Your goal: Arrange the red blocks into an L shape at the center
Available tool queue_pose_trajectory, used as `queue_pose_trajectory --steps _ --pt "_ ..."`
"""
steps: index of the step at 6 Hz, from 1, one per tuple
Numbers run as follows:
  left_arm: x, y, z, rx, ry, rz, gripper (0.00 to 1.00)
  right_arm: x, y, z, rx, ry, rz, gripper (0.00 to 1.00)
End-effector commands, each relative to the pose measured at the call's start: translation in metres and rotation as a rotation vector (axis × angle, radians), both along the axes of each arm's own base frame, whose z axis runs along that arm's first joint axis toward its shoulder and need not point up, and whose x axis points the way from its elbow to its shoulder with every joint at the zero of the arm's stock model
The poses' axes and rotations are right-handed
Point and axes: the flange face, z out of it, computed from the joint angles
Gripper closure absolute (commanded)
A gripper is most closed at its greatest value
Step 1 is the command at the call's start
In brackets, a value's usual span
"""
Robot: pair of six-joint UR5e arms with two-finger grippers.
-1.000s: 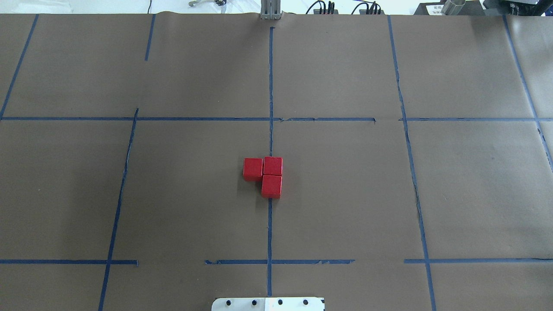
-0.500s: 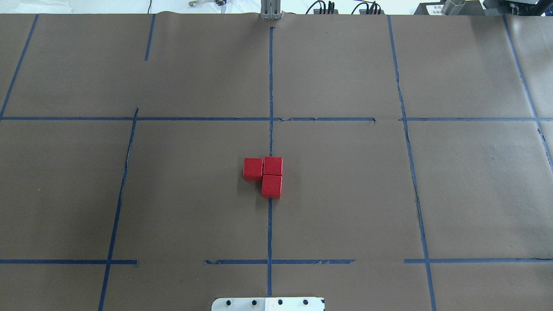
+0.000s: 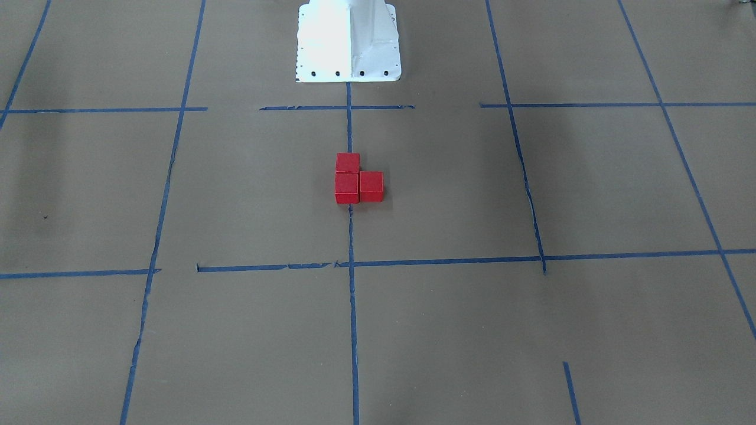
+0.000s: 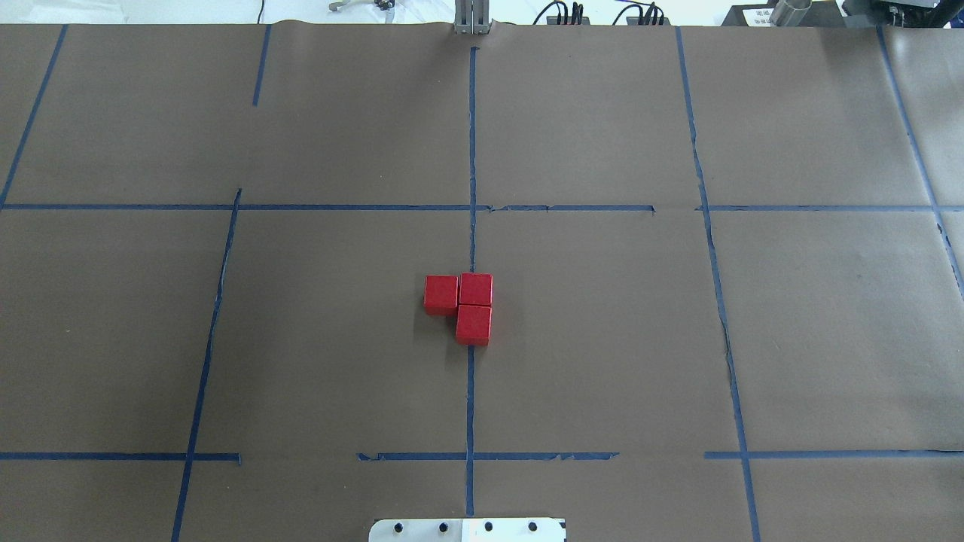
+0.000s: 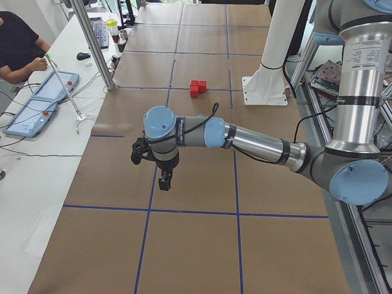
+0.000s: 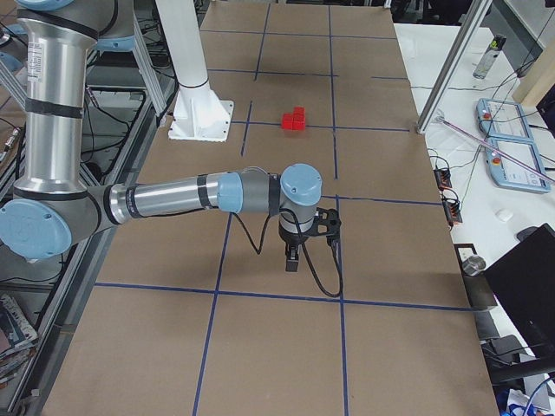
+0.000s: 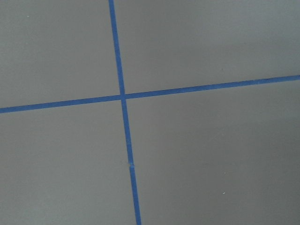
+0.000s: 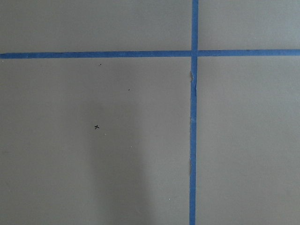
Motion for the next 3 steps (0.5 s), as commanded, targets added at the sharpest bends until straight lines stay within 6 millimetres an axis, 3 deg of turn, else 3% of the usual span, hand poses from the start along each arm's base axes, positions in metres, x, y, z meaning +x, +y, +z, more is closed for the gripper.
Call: queue_pose_trajectory --steps 1,2,3 --pt "-0.002 0.007 0.012 -0.021 -0.042 0.001 0.0 -0.002 0.0 -0.002 0.008 -0.024 -0.004 0.0" --pt "-0.002 0.01 0.018 -0.034 -0.04 0.003 0.0 -0.002 -0.001 -0.005 0.018 -0.024 -0.005 0.0" --pt "-0.001 0.032 0.041 -0.079 -0.031 0.003 0.0 -0.002 -0.001 -0.007 0.027 -0.023 -0.009 0.0"
